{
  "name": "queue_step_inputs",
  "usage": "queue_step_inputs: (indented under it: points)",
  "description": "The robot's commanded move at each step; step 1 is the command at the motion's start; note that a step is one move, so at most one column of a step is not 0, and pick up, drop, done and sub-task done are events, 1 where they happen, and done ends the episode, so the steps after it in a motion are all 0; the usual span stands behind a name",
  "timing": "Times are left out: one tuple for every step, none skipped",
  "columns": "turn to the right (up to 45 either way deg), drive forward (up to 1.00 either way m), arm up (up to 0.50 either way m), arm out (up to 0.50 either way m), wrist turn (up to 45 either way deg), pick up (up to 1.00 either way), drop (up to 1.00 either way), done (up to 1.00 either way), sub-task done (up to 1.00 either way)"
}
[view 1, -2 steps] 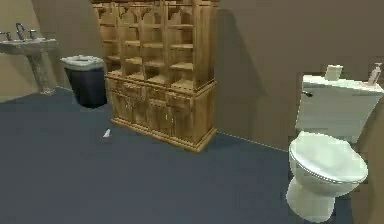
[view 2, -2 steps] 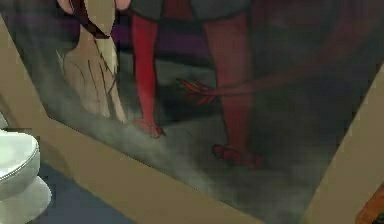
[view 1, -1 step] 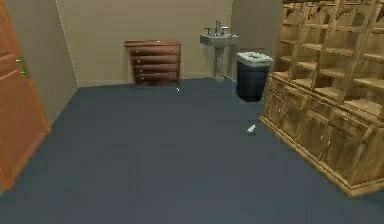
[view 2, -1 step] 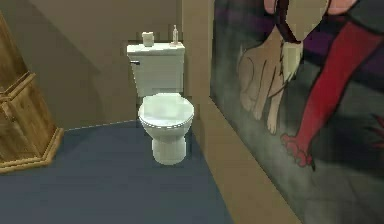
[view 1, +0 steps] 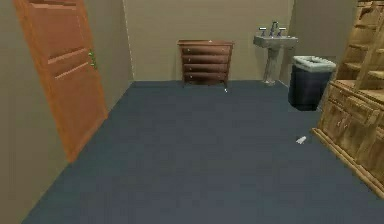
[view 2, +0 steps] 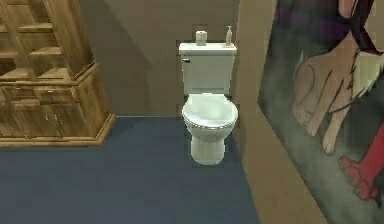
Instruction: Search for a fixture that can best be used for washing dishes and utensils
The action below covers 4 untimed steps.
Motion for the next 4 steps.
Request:
queue_step_inputs:
  points:
    - [0.0, 0.05, 0.00, 0.00, 0.0, 0.00, 0.00, 0.00, 0.00]
    - [18.0, 0.00, 0.00, 0.00, 0.0, 0.00, 0.00, 0.00, 0.00]
    - [0.0, 1.00, 0.00, 0.00, 0.0, 0.00, 0.00, 0.00, 0.00]
    - [0.0, 1.00, 0.00, 0.00, 0.0, 0.00, 0.00, 0.00, 0.00]
